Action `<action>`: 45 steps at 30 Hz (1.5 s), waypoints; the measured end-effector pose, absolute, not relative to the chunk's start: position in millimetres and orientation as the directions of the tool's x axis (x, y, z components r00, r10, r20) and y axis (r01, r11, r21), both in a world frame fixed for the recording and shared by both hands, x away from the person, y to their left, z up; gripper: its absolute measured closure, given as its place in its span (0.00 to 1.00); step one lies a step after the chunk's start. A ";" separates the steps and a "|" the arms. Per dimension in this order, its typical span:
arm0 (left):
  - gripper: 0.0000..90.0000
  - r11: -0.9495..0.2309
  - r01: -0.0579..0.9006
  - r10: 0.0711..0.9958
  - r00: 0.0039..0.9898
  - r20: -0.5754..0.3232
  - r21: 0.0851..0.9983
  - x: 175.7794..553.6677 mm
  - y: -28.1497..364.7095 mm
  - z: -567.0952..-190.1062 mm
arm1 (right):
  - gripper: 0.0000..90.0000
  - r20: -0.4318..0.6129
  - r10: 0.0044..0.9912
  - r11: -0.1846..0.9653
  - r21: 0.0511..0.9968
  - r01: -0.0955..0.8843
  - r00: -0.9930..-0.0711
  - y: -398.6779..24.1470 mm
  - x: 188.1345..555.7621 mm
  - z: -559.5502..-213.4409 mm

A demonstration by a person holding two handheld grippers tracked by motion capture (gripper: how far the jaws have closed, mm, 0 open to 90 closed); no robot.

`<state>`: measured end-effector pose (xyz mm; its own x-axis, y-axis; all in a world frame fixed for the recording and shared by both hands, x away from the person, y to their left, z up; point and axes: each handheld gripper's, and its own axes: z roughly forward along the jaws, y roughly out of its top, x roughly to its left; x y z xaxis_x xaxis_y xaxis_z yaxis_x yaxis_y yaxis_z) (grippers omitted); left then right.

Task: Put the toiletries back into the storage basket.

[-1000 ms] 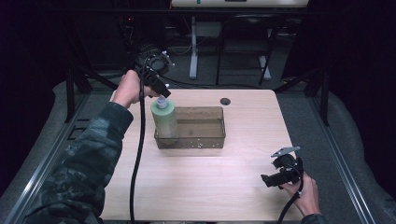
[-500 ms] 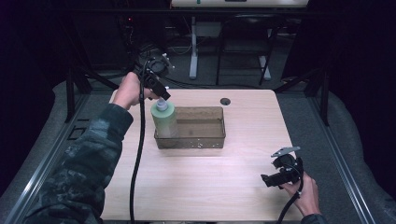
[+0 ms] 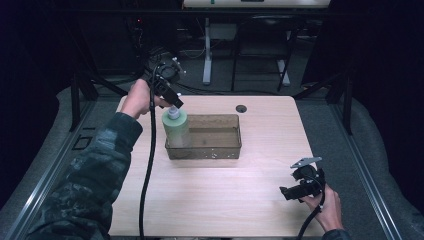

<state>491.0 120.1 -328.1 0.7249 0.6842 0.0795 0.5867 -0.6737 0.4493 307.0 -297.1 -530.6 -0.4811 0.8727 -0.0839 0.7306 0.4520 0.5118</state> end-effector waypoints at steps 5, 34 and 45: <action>0.46 -0.660 0.600 0.696 0.715 0.066 0.452 490.2 120.9 -328.1 | 0.01 -0.083 0.873 0.451 0.515 0.729 -0.481 -297.0 306.7 -529.9; 0.00 -0.597 0.575 0.720 0.691 0.058 0.560 447.7 152.4 -329.9 | 0.01 -0.086 0.869 0.456 0.519 0.723 -0.487 -295.5 306.5 -528.5; 0.00 -0.583 0.567 0.725 0.686 0.058 0.582 419.0 170.9 -351.0 | 0.01 -0.089 0.868 0.460 0.518 0.721 -0.489 -294.6 306.5 -528.7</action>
<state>419.0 170.9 -351.0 0.6862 0.7252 0.0576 0.5670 -0.5827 0.5822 306.5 -294.6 -528.7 -0.4894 0.8676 -0.0885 0.7212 0.4597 0.5182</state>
